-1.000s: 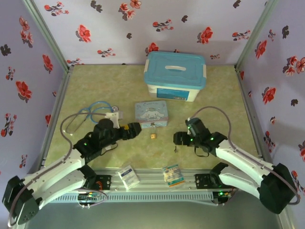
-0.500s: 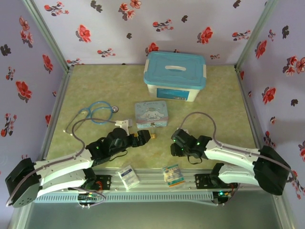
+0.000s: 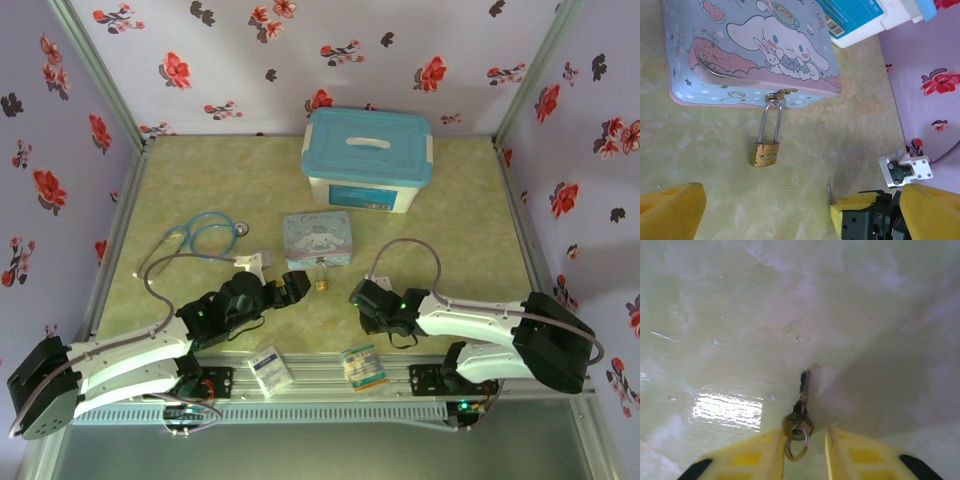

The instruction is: Unlock the padlock with the key

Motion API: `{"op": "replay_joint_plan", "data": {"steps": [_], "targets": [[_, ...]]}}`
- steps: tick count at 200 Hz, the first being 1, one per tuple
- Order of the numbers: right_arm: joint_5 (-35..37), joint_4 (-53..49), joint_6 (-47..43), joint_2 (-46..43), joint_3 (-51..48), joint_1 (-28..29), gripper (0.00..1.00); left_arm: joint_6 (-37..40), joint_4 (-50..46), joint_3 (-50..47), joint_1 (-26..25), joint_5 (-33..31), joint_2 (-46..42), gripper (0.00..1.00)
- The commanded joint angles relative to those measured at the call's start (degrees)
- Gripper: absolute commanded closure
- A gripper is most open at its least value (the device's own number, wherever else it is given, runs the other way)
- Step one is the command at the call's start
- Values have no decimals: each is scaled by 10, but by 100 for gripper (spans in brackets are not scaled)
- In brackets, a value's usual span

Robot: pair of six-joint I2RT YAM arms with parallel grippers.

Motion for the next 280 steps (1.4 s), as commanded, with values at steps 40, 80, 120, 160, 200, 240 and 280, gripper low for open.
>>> {"op": "replay_joint_plan", "data": {"steps": [40, 80, 120, 160, 200, 240, 280], "targets": [[-5, 59, -22, 28, -15, 6, 87, -12, 28, -8, -4, -17, 19, 0], [14, 12, -49, 21, 8, 2, 100, -9, 26, -8, -4, -19, 23, 0], [-17, 11, -69, -38, -10, -10, 100, -8, 75, -1, -20, -19, 36, 0], [-51, 7, -65, -69, -30, -32, 100, -28, 101, 23, -39, -29, 67, 0], [-62, 1, -70, -80, -31, -34, 100, -92, 193, 19, -75, -61, 143, 8], [-77, -6, -111, -140, -22, -33, 100, -158, 278, 31, -124, -125, 204, 10], [-98, -1, -161, -203, -2, -27, 100, -220, 359, 22, -137, -150, 247, 25]]}}
